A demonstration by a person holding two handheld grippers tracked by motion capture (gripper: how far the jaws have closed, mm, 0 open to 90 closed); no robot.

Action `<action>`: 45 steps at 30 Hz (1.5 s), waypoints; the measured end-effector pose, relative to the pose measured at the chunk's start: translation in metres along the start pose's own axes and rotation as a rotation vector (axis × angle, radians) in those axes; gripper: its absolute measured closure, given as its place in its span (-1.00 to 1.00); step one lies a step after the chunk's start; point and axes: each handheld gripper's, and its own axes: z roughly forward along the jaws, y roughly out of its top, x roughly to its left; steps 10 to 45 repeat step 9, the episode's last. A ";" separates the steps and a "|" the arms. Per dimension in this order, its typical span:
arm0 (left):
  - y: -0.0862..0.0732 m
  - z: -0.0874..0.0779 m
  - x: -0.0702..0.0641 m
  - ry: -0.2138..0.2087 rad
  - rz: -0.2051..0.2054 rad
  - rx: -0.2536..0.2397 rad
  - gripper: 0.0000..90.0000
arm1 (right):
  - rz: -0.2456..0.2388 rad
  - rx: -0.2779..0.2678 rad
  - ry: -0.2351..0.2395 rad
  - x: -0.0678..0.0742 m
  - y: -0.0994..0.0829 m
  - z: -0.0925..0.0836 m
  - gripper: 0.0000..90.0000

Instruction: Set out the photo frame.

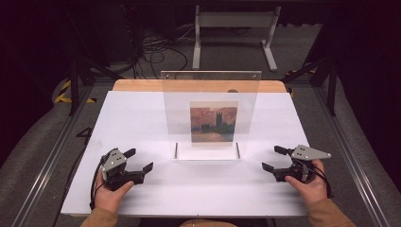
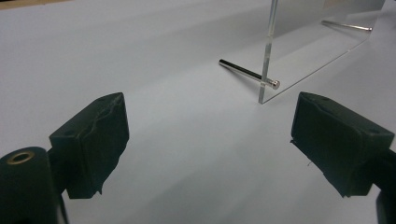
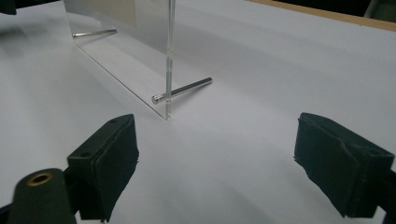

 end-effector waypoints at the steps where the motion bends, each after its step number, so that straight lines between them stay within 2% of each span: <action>1: 0.000 0.000 0.000 -0.002 -0.001 0.006 -0.74 | -0.002 0.008 -0.002 0.000 0.000 0.001 -0.70; 9: 0.001 -0.001 -0.001 0.008 0.022 0.015 -0.72 | -0.024 0.041 -0.013 0.003 0.000 0.005 -0.70; 45: 0.001 -0.001 -0.001 0.008 0.022 0.015 -0.72 | -0.024 0.041 -0.013 0.003 0.000 0.005 -0.70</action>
